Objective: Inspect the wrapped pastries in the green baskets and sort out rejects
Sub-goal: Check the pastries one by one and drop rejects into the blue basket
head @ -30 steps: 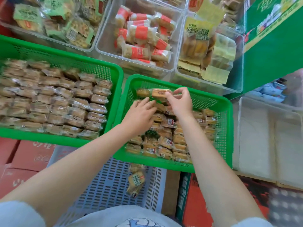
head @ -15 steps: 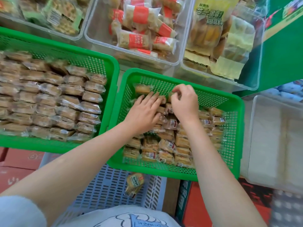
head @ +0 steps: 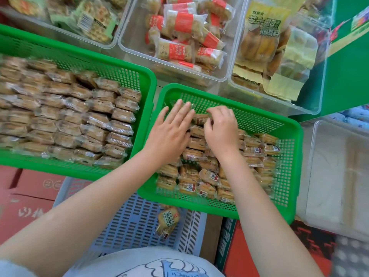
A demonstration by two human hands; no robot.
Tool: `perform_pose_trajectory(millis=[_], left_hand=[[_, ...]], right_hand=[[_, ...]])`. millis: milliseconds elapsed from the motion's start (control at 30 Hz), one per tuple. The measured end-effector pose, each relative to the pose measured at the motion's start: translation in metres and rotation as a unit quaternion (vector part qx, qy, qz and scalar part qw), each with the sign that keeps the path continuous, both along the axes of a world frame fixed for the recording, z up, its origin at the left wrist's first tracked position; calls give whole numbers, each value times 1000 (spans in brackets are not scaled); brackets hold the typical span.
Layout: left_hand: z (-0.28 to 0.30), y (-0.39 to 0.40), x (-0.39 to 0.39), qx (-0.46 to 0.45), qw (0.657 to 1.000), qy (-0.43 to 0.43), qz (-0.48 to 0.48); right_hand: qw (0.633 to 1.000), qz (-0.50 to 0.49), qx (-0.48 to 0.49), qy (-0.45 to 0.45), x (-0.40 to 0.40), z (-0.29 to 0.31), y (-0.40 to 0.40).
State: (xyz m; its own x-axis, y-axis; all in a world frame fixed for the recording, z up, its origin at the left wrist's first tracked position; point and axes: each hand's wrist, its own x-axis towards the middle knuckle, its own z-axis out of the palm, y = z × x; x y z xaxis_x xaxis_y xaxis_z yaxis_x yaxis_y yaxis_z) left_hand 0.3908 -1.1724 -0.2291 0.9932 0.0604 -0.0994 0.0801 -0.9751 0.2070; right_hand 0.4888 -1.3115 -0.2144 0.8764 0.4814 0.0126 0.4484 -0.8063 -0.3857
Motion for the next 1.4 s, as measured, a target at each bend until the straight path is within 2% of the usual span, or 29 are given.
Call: perform_pose_trajectory(millis=[67,133,267,400,700,867,967,1033,1100,1133,1167,1233,1267,1333,1400], left_hand=[[5,13,-24,10,998,-15,66],[3,18,-47,-3,995,11,99],[-7,11,-83,16,995,43,90],[-10,9,-88,17,994,38,99],[-9,10,-87,23,995,38,94],[-10,10,-87,5,995,37,92],[-6,11,-87,-15,994,50,92],[-6,11,-87,-31,994,50,89],[-3,12,-88,-76,991,17,107],[3,12,-88,-145,979,-11,141],[14,13,-87,-243,950,-43,194],[46,13,-90,-442,842,-107,290],[66,11,-94,-516,792,-114,306],[102,3,-108,-640,714,-69,276],[123,-9,-130,-727,639,-13,252]], right_hand=[[998,34,36,31,-3,-1,20],[996,55,37,56,-2,-3,42],[994,60,-59,68,3,-16,67],[989,51,-129,55,1,-20,74],[980,63,-183,44,-3,-17,76],[992,70,-104,15,1,9,68],[1000,11,15,19,-5,55,50],[988,-53,122,78,-23,87,31],[951,-112,224,181,-50,109,10],[924,-139,265,237,-65,115,-1],[895,-162,300,286,-79,119,-11],[840,-199,363,349,-106,122,-30],[815,-211,392,370,-119,123,-37],[783,-217,428,397,-143,123,-45],[768,-201,437,422,-165,126,-48]])
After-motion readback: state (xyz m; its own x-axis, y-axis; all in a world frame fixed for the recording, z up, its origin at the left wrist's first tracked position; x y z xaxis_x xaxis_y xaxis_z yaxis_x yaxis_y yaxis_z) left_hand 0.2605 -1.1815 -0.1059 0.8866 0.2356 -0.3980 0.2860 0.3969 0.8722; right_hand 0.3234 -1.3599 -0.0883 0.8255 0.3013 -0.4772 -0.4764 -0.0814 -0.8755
